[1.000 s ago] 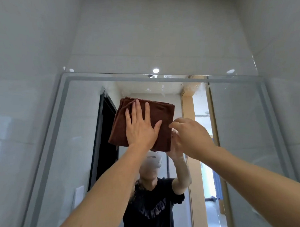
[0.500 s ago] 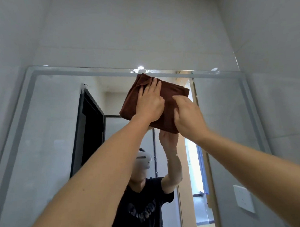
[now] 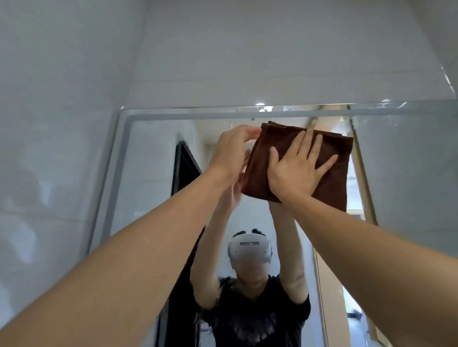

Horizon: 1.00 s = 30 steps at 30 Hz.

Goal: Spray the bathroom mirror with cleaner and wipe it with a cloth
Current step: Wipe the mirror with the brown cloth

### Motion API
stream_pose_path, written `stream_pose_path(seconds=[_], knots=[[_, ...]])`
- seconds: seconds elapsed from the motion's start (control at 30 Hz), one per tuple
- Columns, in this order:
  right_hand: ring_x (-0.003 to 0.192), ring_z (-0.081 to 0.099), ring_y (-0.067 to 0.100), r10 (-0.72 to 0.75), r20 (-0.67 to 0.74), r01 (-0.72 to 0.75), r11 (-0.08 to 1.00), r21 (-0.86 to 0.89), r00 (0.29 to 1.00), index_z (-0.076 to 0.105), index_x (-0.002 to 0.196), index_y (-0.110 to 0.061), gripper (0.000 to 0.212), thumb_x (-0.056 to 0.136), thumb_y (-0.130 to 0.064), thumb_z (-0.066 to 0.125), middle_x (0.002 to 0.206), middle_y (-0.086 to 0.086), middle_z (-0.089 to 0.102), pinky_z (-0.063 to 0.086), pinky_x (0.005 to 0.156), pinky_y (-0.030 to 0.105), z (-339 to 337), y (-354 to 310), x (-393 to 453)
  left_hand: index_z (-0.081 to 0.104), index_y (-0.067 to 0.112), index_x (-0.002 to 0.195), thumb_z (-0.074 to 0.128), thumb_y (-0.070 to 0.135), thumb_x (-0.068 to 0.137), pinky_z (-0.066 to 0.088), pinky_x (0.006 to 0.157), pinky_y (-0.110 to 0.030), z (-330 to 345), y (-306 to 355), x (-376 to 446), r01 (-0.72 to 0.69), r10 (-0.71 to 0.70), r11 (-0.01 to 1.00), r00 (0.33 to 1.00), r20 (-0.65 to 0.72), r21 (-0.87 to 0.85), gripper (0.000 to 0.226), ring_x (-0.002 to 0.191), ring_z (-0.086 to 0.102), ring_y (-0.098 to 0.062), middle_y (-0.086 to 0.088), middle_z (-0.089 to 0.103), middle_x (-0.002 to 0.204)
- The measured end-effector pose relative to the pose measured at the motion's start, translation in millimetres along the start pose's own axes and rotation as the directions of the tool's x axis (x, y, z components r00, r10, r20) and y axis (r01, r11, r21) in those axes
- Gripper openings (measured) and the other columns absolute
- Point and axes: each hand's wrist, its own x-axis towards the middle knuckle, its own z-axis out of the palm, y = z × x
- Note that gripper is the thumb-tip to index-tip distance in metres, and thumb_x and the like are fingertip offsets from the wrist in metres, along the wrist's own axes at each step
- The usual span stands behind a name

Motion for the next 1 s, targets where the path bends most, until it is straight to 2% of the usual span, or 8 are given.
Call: stream_pose_path(seconds=[0.1, 0.2, 0.3, 0.37, 0.43, 0.53, 0.77, 1.0], knots=[[0.154, -0.002, 0.025, -0.086, 0.001, 0.086, 0.996, -0.036, 0.996, 0.011, 0.158, -0.008, 0.080, 0.096, -0.056, 0.024, 0.167, 0.006, 0.006, -0.001, 0.117, 0.066, 5, -12, 4, 0.067, -0.003, 0.109, 0.036, 0.004, 0.099, 0.042, 0.058, 0.000, -41, -1, -18, -0.050, 0.074, 0.991, 0.976, -0.204, 0.122, 0.034, 0.081, 0.063, 0.001, -0.014, 0.066, 0.115], [0.154, -0.002, 0.025, -0.248, 0.022, 0.249, 0.967, -0.049, 0.969, 0.010, 0.159, -0.009, 0.080, 0.095, -0.056, 0.023, 0.167, 0.006, 0.008, -0.001, 0.118, 0.066, 8, -31, 4, 0.065, -0.003, 0.103, 0.034, 0.002, 0.098, 0.041, 0.052, 0.000, -74, -4, -35, -0.043, 0.140, 0.958, 0.932, -0.333, 0.283, 0.032, 0.056, 0.058, 0.014, -0.011, 0.064, 0.104], [0.154, -0.001, 0.023, -0.451, 0.066, 0.454, 0.890, -0.046, 0.890, 0.011, 0.159, -0.012, 0.081, 0.095, -0.061, 0.018, 0.167, 0.004, 0.009, -0.001, 0.118, 0.064, 13, -55, -11, 0.065, 0.010, 0.096, 0.037, 0.009, 0.098, 0.044, 0.066, -0.007, -100, -13, -49, 0.014, 0.200, 0.842, 0.921, -0.336, 0.539, 0.029, 0.079, 0.063, 0.000, -0.004, 0.066, 0.101], [0.155, 0.002, 0.022, -0.594, 0.081, 0.597, 0.802, -0.017, 0.800, 0.015, 0.158, -0.014, 0.081, 0.095, -0.064, 0.019, 0.167, 0.002, 0.013, -0.001, 0.119, 0.064, 18, -67, -33, 0.063, 0.015, 0.091, 0.039, 0.011, 0.097, 0.049, 0.079, -0.029, -111, -25, -57, 0.008, 0.246, 0.774, 0.917, -0.313, 0.633, 0.025, 0.090, 0.060, -0.014, -0.001, 0.064, 0.096], [0.154, 0.007, 0.022, -0.699, 0.097, 0.703, 0.711, -0.012, 0.709, 0.021, 0.158, -0.014, 0.082, 0.094, -0.066, 0.021, 0.166, 0.001, 0.017, 0.001, 0.119, 0.064, 23, -72, -60, 0.060, 0.018, 0.087, 0.040, 0.015, 0.097, 0.048, 0.076, -0.037, -115, -34, -67, 0.021, 0.279, 0.715, 0.908, -0.312, 0.699, 0.022, 0.088, 0.058, -0.017, 0.002, 0.061, 0.092], [0.154, 0.012, 0.024, -0.770, 0.132, 0.779, 0.626, -0.028, 0.624, 0.024, 0.157, -0.012, 0.083, 0.094, -0.066, 0.023, 0.165, 0.004, 0.022, 0.004, 0.118, 0.064, 25, -62, -92, 0.055, 0.019, 0.085, 0.040, 0.020, 0.099, 0.043, 0.069, -0.035, -115, -43, -80, 0.055, 0.312, 0.626, 0.897, -0.313, 0.778, 0.021, 0.084, 0.055, -0.018, 0.003, 0.057, 0.089], [0.153, 0.015, 0.023, -0.735, 0.161, 0.751, 0.656, -0.076, 0.658, 0.025, 0.157, -0.016, 0.082, 0.094, -0.069, 0.023, 0.161, 0.005, 0.030, 0.006, 0.121, 0.059, 8, -2, -72, 0.053, 0.019, 0.086, 0.040, 0.027, 0.101, 0.040, 0.068, -0.033, -103, -37, -90, 0.020, 0.313, 0.519, 0.926, -0.211, 0.855, 0.021, 0.082, 0.052, -0.018, 0.003, 0.053, 0.088], [0.154, 0.002, 0.018, -0.616, 0.143, 0.628, 0.776, -0.060, 0.775, 0.009, 0.159, -0.028, 0.075, 0.093, -0.061, 0.018, 0.167, -0.009, 0.008, 0.001, 0.120, 0.057, -3, 2, -7, 0.058, 0.023, 0.090, 0.037, 0.036, 0.102, 0.039, 0.069, -0.029, -108, -29, -85, -0.059, 0.310, 0.439, 0.946, -0.090, 0.897, 0.027, 0.087, 0.051, -0.014, 0.007, 0.052, 0.091]])
